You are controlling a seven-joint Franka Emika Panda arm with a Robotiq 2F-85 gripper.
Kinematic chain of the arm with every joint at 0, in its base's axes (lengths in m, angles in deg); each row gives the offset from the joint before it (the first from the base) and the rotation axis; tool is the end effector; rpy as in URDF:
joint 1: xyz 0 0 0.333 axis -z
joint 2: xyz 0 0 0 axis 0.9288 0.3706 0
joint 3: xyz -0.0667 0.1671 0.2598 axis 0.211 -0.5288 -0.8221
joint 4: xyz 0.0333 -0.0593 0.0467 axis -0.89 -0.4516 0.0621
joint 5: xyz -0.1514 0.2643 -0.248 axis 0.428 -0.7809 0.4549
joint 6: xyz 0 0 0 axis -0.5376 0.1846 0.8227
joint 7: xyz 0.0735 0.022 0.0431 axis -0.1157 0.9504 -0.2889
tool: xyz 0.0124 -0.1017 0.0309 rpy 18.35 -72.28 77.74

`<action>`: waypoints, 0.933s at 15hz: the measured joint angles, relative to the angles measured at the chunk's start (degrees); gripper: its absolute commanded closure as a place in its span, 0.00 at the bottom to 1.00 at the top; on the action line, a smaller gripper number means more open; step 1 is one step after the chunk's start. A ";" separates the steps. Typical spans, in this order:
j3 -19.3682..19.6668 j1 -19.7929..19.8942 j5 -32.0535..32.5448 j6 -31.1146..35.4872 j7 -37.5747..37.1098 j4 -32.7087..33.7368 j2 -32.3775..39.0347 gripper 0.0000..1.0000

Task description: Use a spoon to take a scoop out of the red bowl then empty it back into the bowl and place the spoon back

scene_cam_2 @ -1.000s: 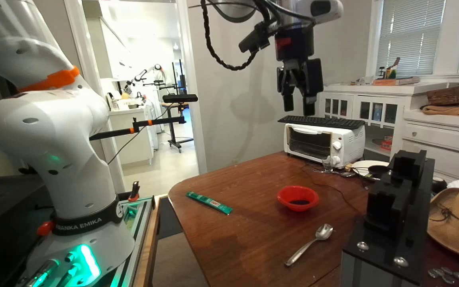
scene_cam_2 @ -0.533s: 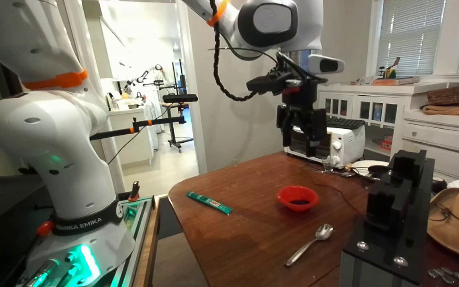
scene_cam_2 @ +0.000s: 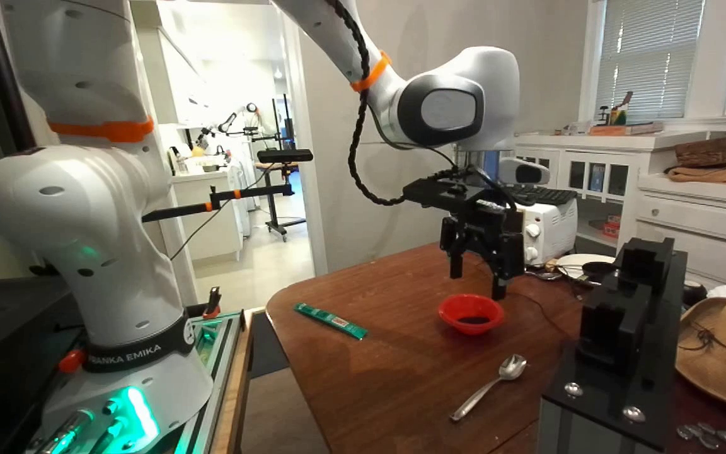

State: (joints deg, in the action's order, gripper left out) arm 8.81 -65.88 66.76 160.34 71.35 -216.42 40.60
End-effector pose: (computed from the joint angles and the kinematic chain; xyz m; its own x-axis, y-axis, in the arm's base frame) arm 0.5079 -0.0442 0.2891 0.9632 0.2645 -0.0471 0.2660 -0.9636 0.0284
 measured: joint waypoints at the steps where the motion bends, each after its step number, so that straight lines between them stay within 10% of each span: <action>1: -0.15 0.00 0.00 1.75 0.00 0.01 1.20 0.00; 14: -1.35 0.32 -0.44 7.07 0.54 0.58 8.95 0.00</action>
State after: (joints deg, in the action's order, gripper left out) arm 7.45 -65.56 66.31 167.41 71.89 -215.84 49.55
